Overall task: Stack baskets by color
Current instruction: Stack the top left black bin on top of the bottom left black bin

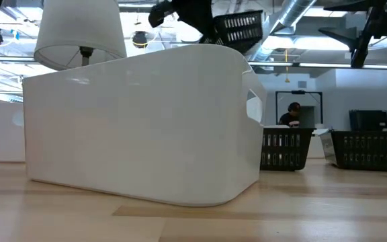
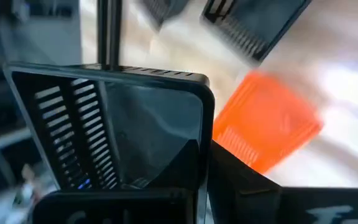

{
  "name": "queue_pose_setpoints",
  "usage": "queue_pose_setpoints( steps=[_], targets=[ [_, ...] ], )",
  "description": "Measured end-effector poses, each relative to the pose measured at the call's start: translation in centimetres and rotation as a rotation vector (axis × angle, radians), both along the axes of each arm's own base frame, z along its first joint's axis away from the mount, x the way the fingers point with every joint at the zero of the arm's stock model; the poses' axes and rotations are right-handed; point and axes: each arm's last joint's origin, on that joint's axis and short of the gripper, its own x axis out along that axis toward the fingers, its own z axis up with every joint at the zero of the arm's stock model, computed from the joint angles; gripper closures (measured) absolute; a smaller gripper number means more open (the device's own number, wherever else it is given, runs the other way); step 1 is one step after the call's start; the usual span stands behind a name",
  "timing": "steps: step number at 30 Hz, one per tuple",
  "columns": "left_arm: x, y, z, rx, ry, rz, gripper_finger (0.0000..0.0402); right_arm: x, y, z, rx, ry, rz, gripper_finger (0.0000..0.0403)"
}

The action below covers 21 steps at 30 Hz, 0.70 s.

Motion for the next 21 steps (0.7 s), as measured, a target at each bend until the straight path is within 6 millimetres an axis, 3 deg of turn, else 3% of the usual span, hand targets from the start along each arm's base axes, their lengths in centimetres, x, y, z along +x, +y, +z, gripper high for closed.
queue_pose_setpoints(
  steps=[10, 21],
  targets=[
    [1.5, -1.7, -2.0, 0.079, 0.106, -0.334, 0.04, 0.0, 0.0, 0.0, -0.008, 0.004, -0.002, 0.0178],
    [5.0, -3.0, -8.1, 0.088, 0.221, -0.406, 0.0401, 0.0, 0.0, -0.2, -0.008, 0.024, 0.008, 0.0178]
  ],
)
